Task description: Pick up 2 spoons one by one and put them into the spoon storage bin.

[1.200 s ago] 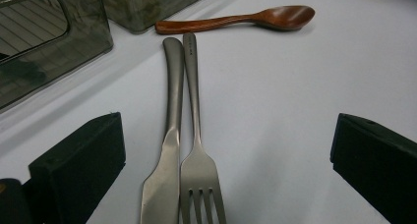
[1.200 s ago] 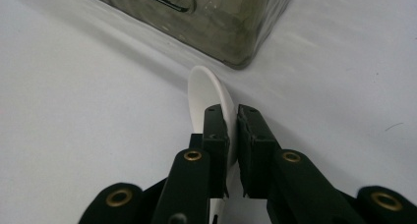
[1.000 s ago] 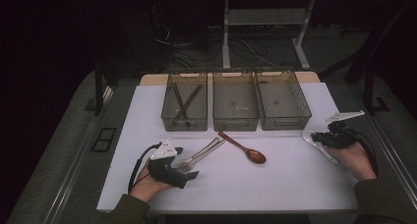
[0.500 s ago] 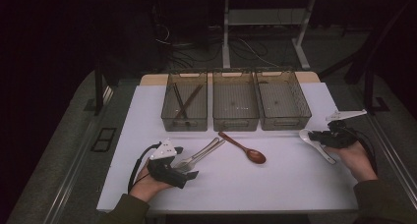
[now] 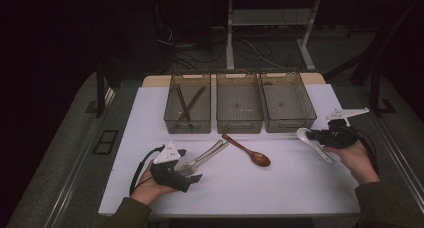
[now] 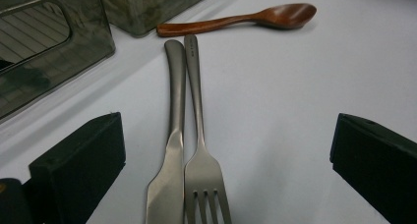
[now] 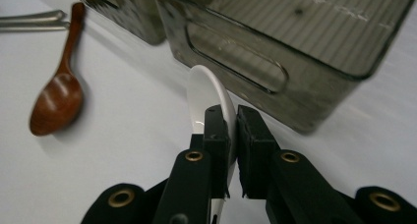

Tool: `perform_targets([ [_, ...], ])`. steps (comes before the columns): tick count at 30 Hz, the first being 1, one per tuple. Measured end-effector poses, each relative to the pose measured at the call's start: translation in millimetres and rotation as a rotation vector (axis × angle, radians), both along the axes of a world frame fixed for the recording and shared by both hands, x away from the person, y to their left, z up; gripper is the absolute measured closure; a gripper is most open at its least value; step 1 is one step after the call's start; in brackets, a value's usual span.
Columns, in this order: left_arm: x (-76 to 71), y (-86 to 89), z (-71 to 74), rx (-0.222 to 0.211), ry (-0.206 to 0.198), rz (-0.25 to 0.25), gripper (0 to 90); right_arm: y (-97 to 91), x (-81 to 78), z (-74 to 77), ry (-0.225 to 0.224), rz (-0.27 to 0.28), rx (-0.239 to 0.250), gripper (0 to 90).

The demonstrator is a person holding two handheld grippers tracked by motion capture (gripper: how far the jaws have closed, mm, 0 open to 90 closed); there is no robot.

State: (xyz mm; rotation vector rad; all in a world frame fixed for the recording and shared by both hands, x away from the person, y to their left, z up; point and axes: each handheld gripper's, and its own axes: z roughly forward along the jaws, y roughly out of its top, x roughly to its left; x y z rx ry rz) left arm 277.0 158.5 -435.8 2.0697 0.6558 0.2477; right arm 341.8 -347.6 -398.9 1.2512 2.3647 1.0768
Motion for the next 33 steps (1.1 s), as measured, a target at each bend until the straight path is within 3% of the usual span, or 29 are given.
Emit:
perform_targets([
  [13, -0.1, 1.5, 0.1, -0.004, 0.001, -0.008, 0.0, 32.4, 10.5, 13.7, -0.024, 0.056, 0.031, 83.1],
  [33, -0.8, 0.5, 0.9, -0.014, 0.001, -0.006, 0.0, 72.3, 28.5, 34.8, -0.082, 0.099, 0.081, 83.1],
])
